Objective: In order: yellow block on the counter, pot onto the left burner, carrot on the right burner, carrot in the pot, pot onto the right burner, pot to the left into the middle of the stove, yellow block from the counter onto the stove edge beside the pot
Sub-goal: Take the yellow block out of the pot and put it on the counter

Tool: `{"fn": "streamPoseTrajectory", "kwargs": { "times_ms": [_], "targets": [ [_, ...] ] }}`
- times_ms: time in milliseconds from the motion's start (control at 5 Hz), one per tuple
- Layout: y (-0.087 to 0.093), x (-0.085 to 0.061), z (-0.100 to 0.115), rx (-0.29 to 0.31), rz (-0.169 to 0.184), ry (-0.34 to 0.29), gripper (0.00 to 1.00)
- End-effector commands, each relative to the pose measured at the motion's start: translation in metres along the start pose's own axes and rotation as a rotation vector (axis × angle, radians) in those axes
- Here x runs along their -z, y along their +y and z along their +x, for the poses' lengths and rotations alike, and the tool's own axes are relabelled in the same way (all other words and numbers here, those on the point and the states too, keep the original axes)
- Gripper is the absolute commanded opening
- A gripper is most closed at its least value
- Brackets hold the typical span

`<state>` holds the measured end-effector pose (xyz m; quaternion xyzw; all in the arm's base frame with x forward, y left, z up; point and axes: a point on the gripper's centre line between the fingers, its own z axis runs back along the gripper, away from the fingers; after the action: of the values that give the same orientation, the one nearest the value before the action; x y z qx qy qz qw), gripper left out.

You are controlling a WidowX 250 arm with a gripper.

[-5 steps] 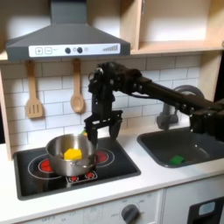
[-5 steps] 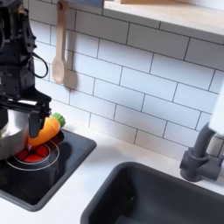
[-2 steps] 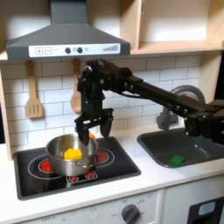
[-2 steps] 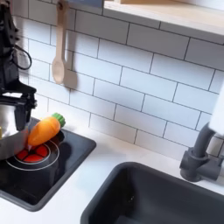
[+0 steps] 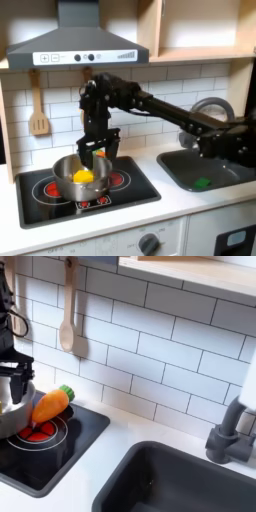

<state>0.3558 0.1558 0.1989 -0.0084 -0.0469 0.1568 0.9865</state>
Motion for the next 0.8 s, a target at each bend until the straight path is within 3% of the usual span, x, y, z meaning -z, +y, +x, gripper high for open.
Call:
{"fn": "streamPoseTrajectory", "kwargs": {
  "times_ms": [0,200,400,600],
  "targets": [
    [0.01,0.019,0.021,-0.02,0.033,0.023,1.0],
    [0.009,0.026,0.021,-0.008,0.048,0.047,1.0],
    [0.009,0.025,0.014,-0.011,0.017,0.077,1.0],
    [0.007,0.024,0.007,0.013,0.019,0.1,1.0]
  ]
}}
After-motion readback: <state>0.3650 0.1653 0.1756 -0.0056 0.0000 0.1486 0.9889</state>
